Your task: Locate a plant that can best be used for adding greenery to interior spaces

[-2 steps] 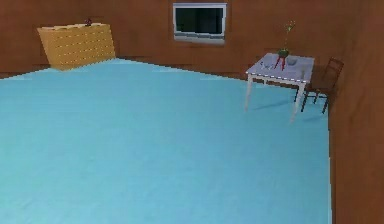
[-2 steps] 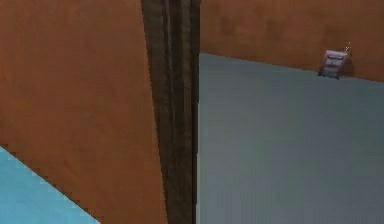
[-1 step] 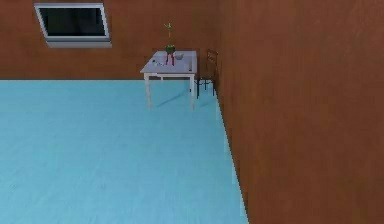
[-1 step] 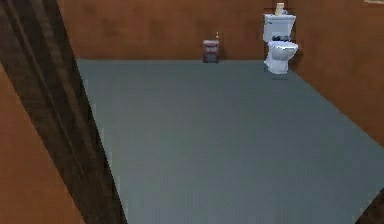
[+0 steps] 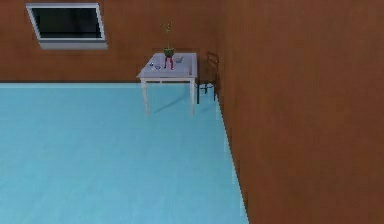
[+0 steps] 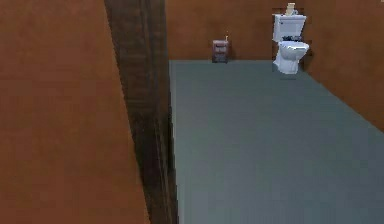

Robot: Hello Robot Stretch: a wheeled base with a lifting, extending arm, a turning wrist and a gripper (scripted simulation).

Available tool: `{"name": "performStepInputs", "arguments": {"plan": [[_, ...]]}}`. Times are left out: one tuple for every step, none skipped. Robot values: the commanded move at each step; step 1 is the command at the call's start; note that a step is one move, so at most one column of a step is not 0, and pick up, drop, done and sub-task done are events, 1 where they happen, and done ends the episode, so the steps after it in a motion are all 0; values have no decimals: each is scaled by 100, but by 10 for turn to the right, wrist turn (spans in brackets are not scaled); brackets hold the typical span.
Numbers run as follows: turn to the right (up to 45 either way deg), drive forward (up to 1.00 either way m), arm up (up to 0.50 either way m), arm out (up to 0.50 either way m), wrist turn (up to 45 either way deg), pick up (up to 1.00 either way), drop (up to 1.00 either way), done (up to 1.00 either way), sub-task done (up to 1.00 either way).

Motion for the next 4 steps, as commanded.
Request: {"name": "performStepInputs", "arguments": {"plan": [[-450,0,0,0,0,0,0,0,0],[-240,0,0,0,0,0,0,0,0],[0,15,0,0,0,0,0,0,0],[450,0,0,0,0,0,0,0,0]]}}
